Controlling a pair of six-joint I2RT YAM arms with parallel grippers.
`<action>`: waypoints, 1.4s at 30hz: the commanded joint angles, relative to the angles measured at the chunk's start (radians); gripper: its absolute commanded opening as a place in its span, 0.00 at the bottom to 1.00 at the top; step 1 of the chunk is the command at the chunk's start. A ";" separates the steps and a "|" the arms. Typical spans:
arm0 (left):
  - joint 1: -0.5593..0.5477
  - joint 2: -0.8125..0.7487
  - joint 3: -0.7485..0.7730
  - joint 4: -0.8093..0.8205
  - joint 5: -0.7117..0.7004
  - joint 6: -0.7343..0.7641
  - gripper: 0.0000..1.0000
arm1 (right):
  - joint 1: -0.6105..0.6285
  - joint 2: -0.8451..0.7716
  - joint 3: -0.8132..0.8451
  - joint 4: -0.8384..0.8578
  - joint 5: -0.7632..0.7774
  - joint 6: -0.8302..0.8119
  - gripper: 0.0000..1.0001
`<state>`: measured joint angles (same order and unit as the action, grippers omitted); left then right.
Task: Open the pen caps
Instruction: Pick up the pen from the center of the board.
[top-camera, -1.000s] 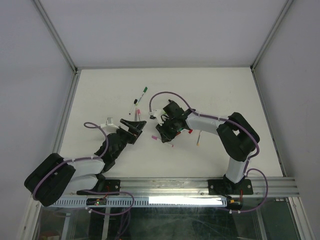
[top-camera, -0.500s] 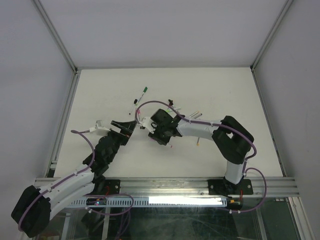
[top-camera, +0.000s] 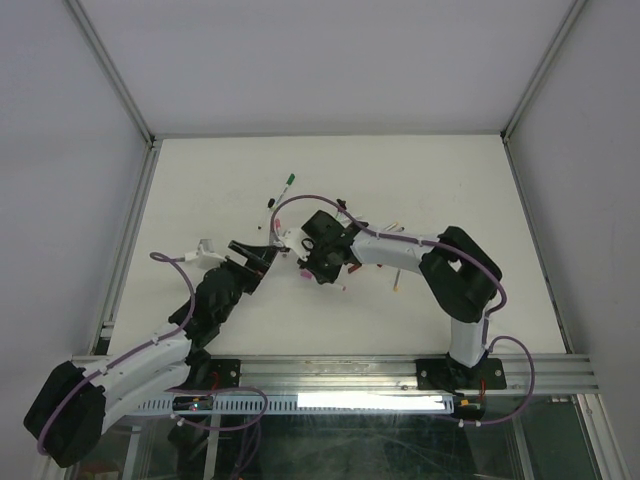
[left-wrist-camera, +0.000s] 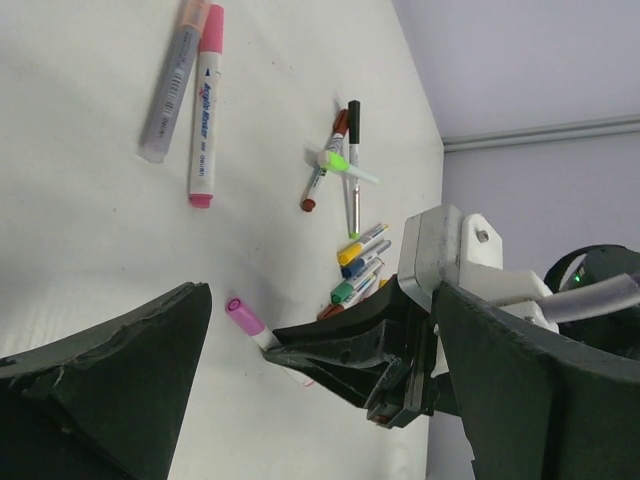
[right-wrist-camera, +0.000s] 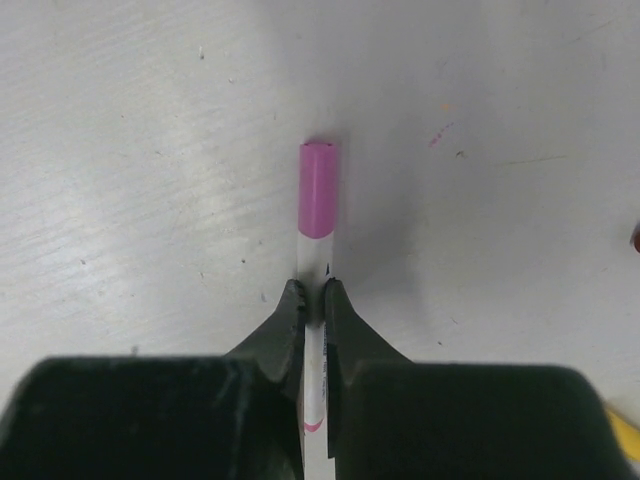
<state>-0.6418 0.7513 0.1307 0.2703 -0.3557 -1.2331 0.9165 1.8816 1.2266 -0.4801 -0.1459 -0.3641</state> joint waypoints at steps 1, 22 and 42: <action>-0.008 0.065 -0.001 0.159 0.092 -0.023 0.99 | -0.074 0.008 -0.037 -0.037 -0.062 0.006 0.00; -0.009 0.512 0.063 0.459 0.196 -0.284 0.90 | -0.219 -0.055 -0.033 0.057 -0.431 0.140 0.00; -0.016 0.853 0.149 0.730 0.310 -0.348 0.51 | -0.222 0.011 0.053 0.102 -0.566 0.251 0.00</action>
<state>-0.6487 1.5959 0.2573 0.8619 -0.0860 -1.5612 0.6960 1.8832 1.2404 -0.4149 -0.6838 -0.1387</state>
